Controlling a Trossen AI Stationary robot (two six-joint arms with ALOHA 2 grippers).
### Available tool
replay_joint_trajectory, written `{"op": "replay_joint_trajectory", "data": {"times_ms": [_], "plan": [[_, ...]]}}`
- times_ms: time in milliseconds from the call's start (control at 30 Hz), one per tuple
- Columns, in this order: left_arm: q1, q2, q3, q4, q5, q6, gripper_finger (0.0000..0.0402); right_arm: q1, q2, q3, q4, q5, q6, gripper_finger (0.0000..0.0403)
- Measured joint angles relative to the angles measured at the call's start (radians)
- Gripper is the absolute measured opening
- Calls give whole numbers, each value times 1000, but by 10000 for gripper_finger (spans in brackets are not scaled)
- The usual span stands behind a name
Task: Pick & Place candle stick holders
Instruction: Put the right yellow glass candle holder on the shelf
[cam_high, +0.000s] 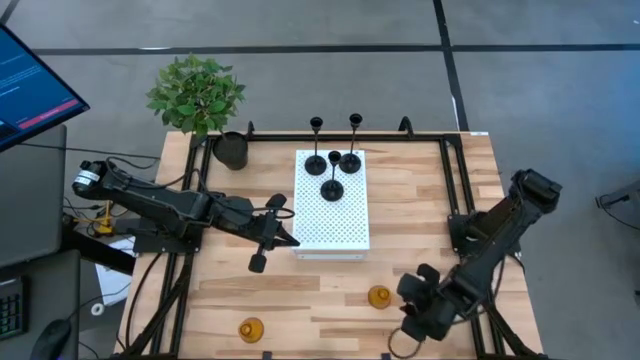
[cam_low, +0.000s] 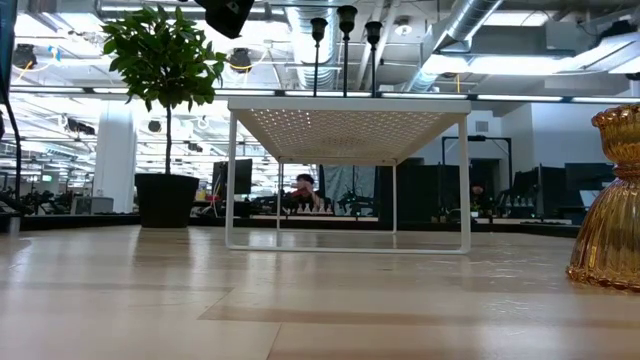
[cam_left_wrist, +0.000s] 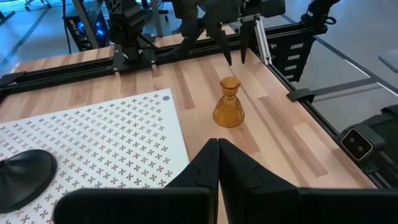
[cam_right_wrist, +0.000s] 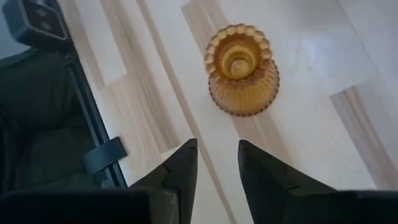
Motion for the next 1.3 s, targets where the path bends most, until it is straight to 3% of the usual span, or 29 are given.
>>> {"op": "replay_joint_trajectory", "data": {"times_ms": [500, 767, 1067, 1300], "plan": [[0, 0, 0, 6, 0, -1, 6, 257, 12, 0, 1, 300, -2, 107], [0, 0, 0, 8, 0, -32, 6, 356, 173, -2, 0, 442, 61, 107], [0, 0, 0, 8, 0, -32, 6, 365, 334, -1, 1, 512, 294, 107], [0, 0, 0, 8, 0, -32, 7, 309, 333, -1, 11, 588, 293, 107]]}}
